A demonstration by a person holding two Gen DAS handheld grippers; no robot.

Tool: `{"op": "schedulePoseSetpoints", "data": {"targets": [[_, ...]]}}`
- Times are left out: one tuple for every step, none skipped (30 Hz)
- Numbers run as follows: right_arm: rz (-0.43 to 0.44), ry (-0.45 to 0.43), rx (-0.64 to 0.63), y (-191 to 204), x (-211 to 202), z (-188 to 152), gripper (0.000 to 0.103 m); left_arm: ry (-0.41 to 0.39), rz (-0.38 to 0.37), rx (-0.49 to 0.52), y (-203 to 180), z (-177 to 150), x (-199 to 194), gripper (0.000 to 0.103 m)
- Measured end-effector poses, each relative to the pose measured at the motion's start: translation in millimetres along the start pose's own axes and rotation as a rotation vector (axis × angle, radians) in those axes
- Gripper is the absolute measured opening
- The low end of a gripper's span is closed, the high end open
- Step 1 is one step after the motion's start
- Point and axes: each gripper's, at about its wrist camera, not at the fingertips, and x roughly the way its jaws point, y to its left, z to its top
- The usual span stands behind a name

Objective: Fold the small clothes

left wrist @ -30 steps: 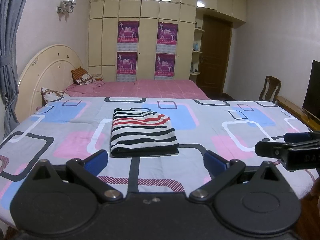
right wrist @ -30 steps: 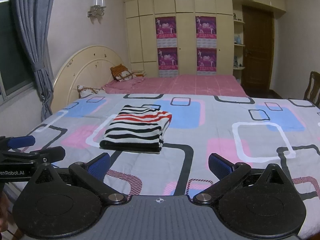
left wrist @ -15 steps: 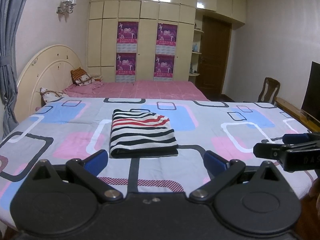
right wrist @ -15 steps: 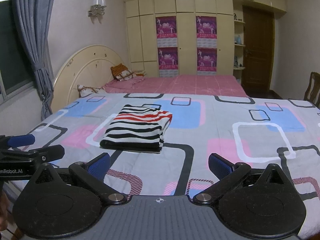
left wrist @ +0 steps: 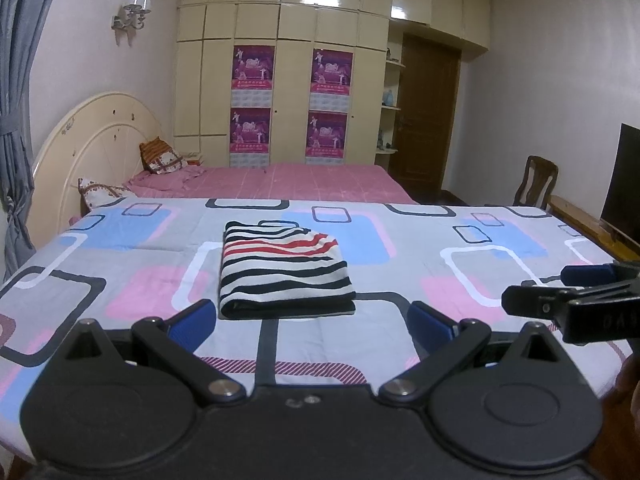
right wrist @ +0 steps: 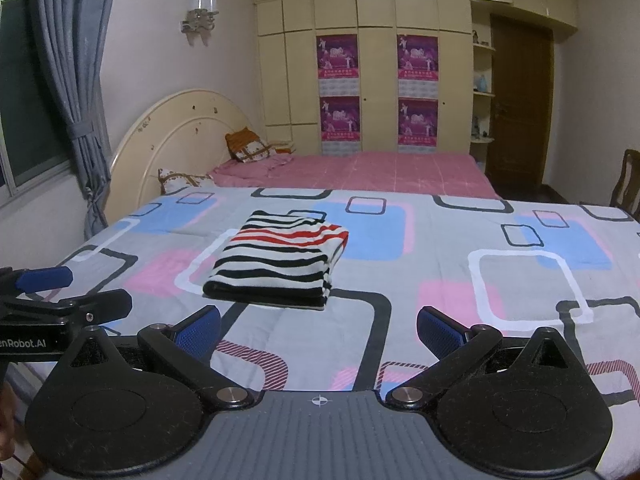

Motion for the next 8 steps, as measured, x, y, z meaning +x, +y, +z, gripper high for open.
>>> {"op": "schedulePoseSetpoints", "data": {"targets": [[0.0,0.0,0.0,0.1,0.1,0.1,0.103,0.0,-0.002,0.001,-0.7,0.2,0.3,0.102],[0.0,0.0,0.0,-0.7,0.4,0.2,0.103,-0.003,-0.001,0.001,-1.2,0.4,-0.1,0.1],[0.001,0.0,0.001,-0.6,0.6,-0.1,0.103,-0.008,0.001,0.005,-2.5,-0.3,-0.6,0.098],[0.001,0.0,0.001,-0.6,0.6,-0.1,0.103,-0.011,0.001,0.013,-3.9,0.0,-0.3,0.097],[0.001,-0.001,0.001,-1.1,0.6,0.0,0.103,-0.013,0.003,0.018,-5.0,0.0,-0.1,0.097],[0.001,0.0,0.0,-0.9,1.0,0.0,0.103,-0.012,0.003,0.019,-5.9,-0.6,0.0,0.097],[0.001,0.0,0.0,-1.1,1.0,-0.2,0.103,-0.01,0.0,0.016,-6.0,-1.1,0.0,0.097],[0.002,0.0,0.001,-0.9,0.8,-0.4,0.103,-0.007,-0.005,0.012,-6.6,-0.8,0.5,0.097]]}}
